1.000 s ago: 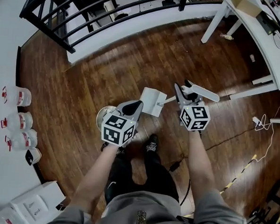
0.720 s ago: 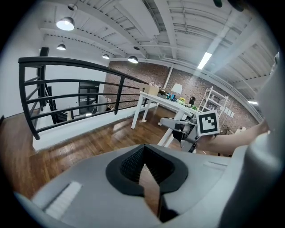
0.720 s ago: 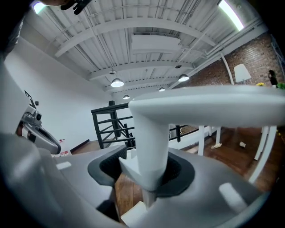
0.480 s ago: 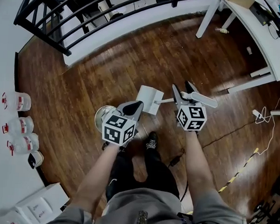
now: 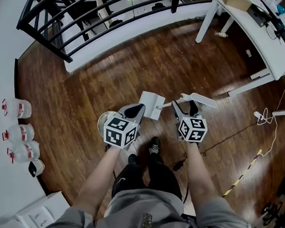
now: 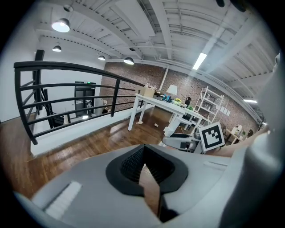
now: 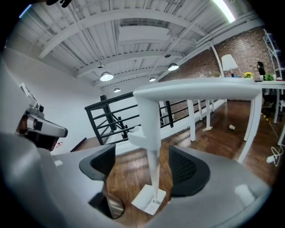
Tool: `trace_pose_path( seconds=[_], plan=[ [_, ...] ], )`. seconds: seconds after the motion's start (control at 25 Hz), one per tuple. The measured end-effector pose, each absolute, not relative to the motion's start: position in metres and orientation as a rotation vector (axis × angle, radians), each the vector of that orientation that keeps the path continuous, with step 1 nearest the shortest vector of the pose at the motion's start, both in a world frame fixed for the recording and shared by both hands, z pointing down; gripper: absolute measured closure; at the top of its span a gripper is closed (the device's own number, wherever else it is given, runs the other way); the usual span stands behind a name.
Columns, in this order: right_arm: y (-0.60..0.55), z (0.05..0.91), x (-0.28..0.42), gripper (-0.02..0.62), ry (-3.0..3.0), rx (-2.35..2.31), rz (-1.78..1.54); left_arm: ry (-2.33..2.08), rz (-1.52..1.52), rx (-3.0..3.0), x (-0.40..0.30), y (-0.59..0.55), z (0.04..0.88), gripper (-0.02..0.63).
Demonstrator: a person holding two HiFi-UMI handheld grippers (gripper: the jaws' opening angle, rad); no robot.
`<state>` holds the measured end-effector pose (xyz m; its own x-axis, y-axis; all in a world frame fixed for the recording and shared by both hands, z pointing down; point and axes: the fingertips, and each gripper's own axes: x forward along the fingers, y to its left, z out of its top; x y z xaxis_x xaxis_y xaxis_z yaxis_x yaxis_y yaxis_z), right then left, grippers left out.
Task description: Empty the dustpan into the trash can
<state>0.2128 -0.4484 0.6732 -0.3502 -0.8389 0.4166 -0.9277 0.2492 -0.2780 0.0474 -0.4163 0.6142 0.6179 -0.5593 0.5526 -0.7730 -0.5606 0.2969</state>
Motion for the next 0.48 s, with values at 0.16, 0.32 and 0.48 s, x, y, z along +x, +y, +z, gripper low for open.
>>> trace_pose_path(
  seconds=[0.16, 0.32, 0.48],
  plan=[
    [-0.414, 0.662, 0.205, 0.301, -2.293, 1.68, 0.794, -1.045, 0.51, 2.351, 0.031, -0.4, 0.599, 0.6],
    [-0.391, 0.63, 0.166, 0.52, -2.34, 1.644, 0.704, -1.065, 0.473, 2.36, 0.0, -0.378, 0.58, 0.6],
    [-0.371, 0.577, 0.116, 0.595, -2.457, 1.549, 0.597, -1.08, 0.447, 2.381, -0.025, -0.352, 0.554, 0.6]
  ],
)
